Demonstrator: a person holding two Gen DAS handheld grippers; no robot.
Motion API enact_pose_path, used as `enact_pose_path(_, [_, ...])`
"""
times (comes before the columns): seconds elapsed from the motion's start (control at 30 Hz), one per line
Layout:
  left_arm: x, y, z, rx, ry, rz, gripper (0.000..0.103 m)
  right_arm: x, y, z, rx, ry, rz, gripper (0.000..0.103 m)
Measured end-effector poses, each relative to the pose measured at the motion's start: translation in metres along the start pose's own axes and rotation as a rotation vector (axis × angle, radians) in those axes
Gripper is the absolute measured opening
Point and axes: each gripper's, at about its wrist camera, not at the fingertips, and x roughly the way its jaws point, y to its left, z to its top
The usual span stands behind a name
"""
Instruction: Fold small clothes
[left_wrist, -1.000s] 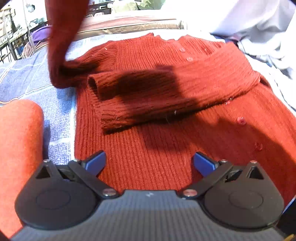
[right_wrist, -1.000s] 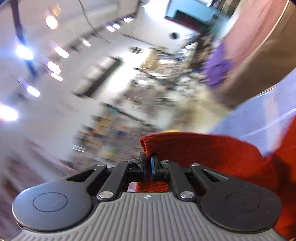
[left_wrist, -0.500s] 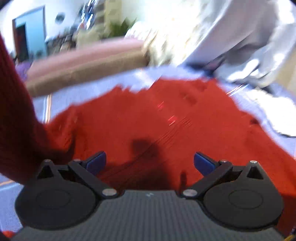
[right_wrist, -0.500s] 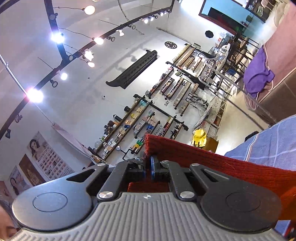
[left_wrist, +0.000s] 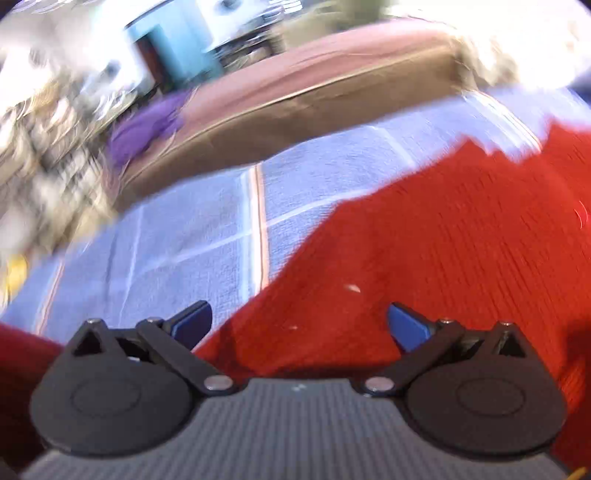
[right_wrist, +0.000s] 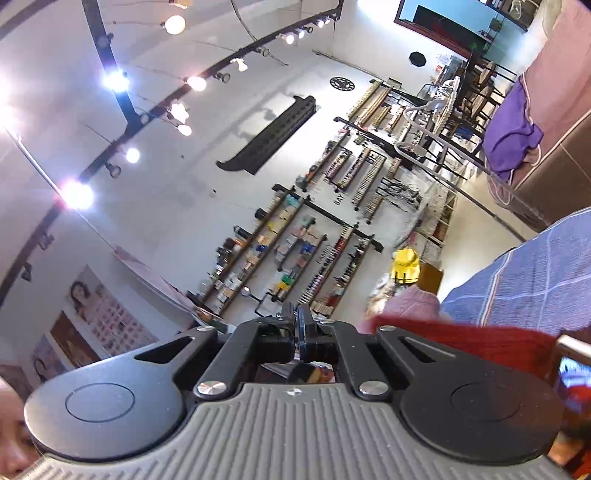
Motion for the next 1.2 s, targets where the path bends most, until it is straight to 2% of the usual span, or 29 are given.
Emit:
enact_pose_path(0.03, [0.003,0.002,0.002,-0.017,0.018,-0.102,0.103,-0.002,0.000,0.002,-0.010,0.006,-0.039,0.005])
enact_pose_path(0.07, [0.003,0.002,0.002,-0.015,0.048,-0.147,0.103,-0.002,-0.001,0.003,-0.027,0.011,-0.070,0.005])
enact_pose_path(0.1, [0.001,-0.003,-0.001,-0.007,0.068,-0.139,0.103,-0.004,-0.003,0.002,-0.035,0.005,-0.078,0.005])
enact_pose_path(0.17, [-0.008,-0.017,-0.011,0.036,0.054,-0.146,0.103,-0.011,-0.008,0.002,-0.047,-0.026,-0.107,0.015])
enact_pose_path(0.2, [-0.015,-0.025,-0.019,0.055,0.051,-0.154,0.103,-0.013,-0.010,0.002,-0.066,-0.036,-0.138,0.027])
enact_pose_path(0.23, [-0.024,-0.033,-0.028,0.080,0.053,-0.157,0.103,-0.015,-0.012,0.001,-0.095,-0.041,-0.190,0.050])
enact_pose_path(0.3, [-0.045,-0.053,-0.044,0.150,0.051,-0.159,0.103,-0.012,-0.014,-0.005,-0.182,-0.007,-0.304,0.087])
enact_pose_path(0.37, [-0.070,-0.065,-0.064,0.167,0.044,-0.242,0.103,-0.009,-0.015,-0.015,-0.257,0.046,-0.379,0.092])
enact_pose_path(0.4, [-0.082,-0.065,-0.072,0.149,0.019,-0.285,0.103,-0.006,-0.018,-0.019,-0.275,0.078,-0.415,0.101])
enact_pose_path(0.43, [-0.093,-0.064,-0.079,0.129,-0.011,-0.291,0.103,-0.004,-0.020,-0.023,-0.297,0.106,-0.456,0.103])
enact_pose_path(0.5, [-0.112,-0.061,-0.093,0.089,-0.089,-0.246,0.103,-0.004,-0.022,-0.032,-0.382,0.148,-0.542,0.103])
enact_pose_path(0.57, [-0.122,-0.053,-0.104,0.066,-0.155,-0.260,0.103,-0.006,-0.022,-0.037,-0.439,0.159,-0.580,0.103])
enact_pose_path(0.67, [-0.134,-0.037,-0.107,0.036,-0.172,-0.276,0.103,-0.020,-0.027,-0.034,-0.398,0.133,-0.580,0.103])
enact_pose_path(0.8, [-0.173,0.000,-0.108,0.000,-0.201,-0.244,0.103,-0.026,-0.024,-0.038,-0.456,0.155,-0.641,0.101])
enact_pose_path(0.87, [-0.189,0.026,-0.110,-0.018,-0.213,-0.229,0.103,-0.030,-0.027,-0.046,-0.450,0.160,-0.638,0.102])
enact_pose_path(1.0, [-0.197,0.098,-0.102,-0.054,-0.124,-0.291,0.103,-0.037,-0.042,-0.057,-0.374,0.170,-0.638,0.102])
enact_pose_path(1.07, [-0.189,0.138,-0.096,-0.094,-0.114,-0.329,0.102,-0.039,-0.045,-0.064,-0.370,0.183,-0.639,0.102])
enact_pose_path(1.13, [-0.167,0.167,-0.084,-0.156,-0.061,-0.363,0.093,-0.038,-0.045,-0.071,-0.354,0.186,-0.622,0.102])
enact_pose_path(1.2, [-0.140,0.176,-0.072,-0.192,0.041,-0.399,0.069,-0.040,-0.046,-0.077,-0.332,0.181,-0.611,0.102])
